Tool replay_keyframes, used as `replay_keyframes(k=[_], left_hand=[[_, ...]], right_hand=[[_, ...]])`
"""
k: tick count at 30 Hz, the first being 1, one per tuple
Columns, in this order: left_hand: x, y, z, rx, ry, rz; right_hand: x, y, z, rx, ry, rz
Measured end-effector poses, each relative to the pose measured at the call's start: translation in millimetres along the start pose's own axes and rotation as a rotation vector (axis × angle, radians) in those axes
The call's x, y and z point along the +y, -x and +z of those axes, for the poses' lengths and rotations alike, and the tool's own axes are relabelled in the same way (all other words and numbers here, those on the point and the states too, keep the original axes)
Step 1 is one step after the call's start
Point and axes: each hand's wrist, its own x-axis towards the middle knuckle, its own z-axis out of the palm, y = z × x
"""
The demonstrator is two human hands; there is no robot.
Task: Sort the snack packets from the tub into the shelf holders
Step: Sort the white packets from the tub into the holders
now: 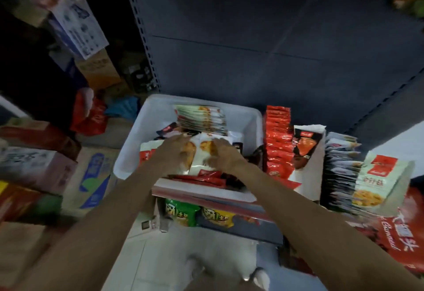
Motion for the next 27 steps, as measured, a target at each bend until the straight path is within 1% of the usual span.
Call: replay_keyframes(k=[2,4,7,9,11,13,14,16,18,20,22,24,25,27], left_hand=[[-12,-1,1,0.009,0.038,0.011],[-17,2,2,0.040,0.092,0.005],[-19,9,4,0.197,0.100,0.010],[-17,15,7,0.247,0.077,0.003],[-13,17,11,0.182,0.022,-0.003],[-7,13,14,0.093,-0.032,-0.008],[-4,12,15,0.062,-0.027,-0.020],[1,10,14,0.039,0.064,-0.033],[6,12,6,0.053,0.277,-0.065],[11,17,-10,0.087,0.428,-0.081],[17,22,-29,0.127,0.448,-0.025],[26,24,-46,0.136,0.400,0.074],[32,25,-52,0.136,0.361,0.109],[47,28,-59,0.187,0.335,0.131]], right_hand=[[-1,-8,11,-0.068,0.034,0.067],[-3,-13,16,-0.069,0.102,0.097],[-8,-15,17,-0.057,0.183,0.110],[-12,-14,18,-0.029,0.232,0.119],[-14,-12,21,0.046,0.236,0.127],[-14,-11,22,0.156,0.169,0.139],[-15,-10,21,0.182,0.166,0.129],[-16,-9,18,0.155,0.174,0.095],[-17,-5,9,0.127,0.102,0.040],[-18,1,-3,0.163,0.014,-0.071],[-19,8,-15,0.213,-0.018,-0.198],[-18,11,-26,0.216,-0.037,-0.290],[-16,12,-30,0.225,-0.046,-0.322],[-11,14,-41,0.324,-0.065,-0.333]])
